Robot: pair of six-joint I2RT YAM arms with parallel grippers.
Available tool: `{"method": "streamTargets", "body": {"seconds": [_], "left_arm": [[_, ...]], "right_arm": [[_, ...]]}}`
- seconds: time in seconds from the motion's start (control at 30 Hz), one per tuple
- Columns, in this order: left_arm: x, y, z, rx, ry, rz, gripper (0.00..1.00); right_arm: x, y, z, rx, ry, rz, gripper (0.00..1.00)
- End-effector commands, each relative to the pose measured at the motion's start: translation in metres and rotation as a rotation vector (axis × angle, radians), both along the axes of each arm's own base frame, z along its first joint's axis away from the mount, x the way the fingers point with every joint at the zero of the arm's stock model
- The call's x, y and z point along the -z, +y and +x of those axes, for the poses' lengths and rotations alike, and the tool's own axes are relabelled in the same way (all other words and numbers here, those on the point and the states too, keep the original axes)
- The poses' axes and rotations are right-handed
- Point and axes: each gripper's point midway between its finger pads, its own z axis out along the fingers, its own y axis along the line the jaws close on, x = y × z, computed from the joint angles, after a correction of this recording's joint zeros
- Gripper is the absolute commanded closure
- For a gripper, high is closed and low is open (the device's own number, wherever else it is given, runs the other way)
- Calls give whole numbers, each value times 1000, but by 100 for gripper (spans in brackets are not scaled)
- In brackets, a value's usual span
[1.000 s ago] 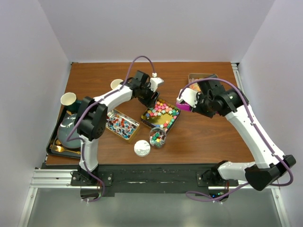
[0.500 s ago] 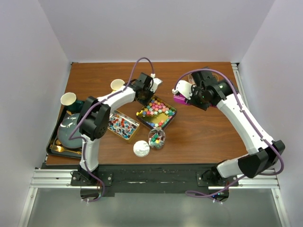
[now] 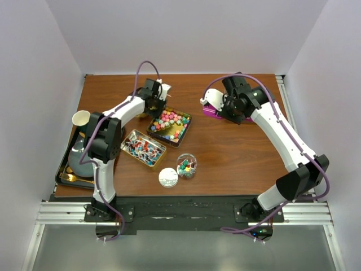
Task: Pack the candies
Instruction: Move the storage box to the center of the board.
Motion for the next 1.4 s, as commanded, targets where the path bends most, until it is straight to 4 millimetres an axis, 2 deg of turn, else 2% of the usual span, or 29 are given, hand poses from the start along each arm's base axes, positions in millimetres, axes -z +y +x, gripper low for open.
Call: {"method": "streamTargets", "body": {"seconds": [0.0,0.03,0.07,0.13,0.2,0.23,0.37,0.4,0.47,0.5,0.53,0.6,0.63,0.67,0.73,0.77,0.93,1.07,1.13,1.17,1.2,1.27,1.3,1.37], "left_arm": [[-52,-82,5,219,-96,-163,56],[-56,-92,6,234,-113,-169,54],[-74,-105,14,236,-156,-194,52],[-93,-134,23,248,-215,-222,48],[-102,-160,27,241,-233,-280,47],[-104,-172,33,246,-245,-297,46],[-105,-196,47,209,-279,-344,42],[-111,-207,48,219,-290,-392,42],[-109,-222,51,243,-280,-458,40],[-114,-234,50,256,-275,-528,39],[-109,-242,50,261,-259,-559,38],[-111,-261,46,287,-250,-636,37],[-104,-267,46,296,-239,-648,37],[-109,-285,40,329,-238,-717,37],[-108,-298,31,358,-199,-783,38],[-116,-309,27,388,-219,-820,38],[-113,-329,19,368,-199,-869,39],[-92,-336,22,284,-190,-838,40],[-87,-336,29,236,-210,-807,41],[-74,-337,32,196,-215,-771,41],[-79,-337,38,177,-249,-762,41],[-60,-334,43,118,-268,-680,42],[-63,-336,47,104,-296,-667,42],[-54,-331,54,57,-332,-610,43]], "right_arm": [[-27,-12,24,116,-127,41,100],[-29,-16,27,139,-136,47,100],[-30,-28,31,184,-150,45,100],[-35,-45,38,268,-181,59,100],[-40,-59,45,349,-220,74,100],[-41,-71,46,393,-229,75,100],[-44,-94,46,483,-246,89,100],[-46,-99,46,503,-258,88,100],[-49,-111,44,544,-276,85,100],[-51,-116,43,565,-287,79,100],[-54,-125,41,592,-301,80,100],[-55,-133,39,628,-315,78,100],[-56,-140,36,648,-318,79,100],[-54,-144,33,666,-315,85,100],[-52,-148,28,679,-311,88,100],[-51,-148,26,683,-309,91,100],[-44,-154,19,699,-293,83,100],[-41,-156,15,703,-284,82,100],[-40,-156,14,703,-279,82,100],[-38,-156,12,704,-275,79,100],[-38,-157,11,707,-274,77,100],[-36,-157,8,706,-267,72,100],[-37,-158,6,708,-270,70,100],[-34,-159,2,708,-264,62,100]]}}
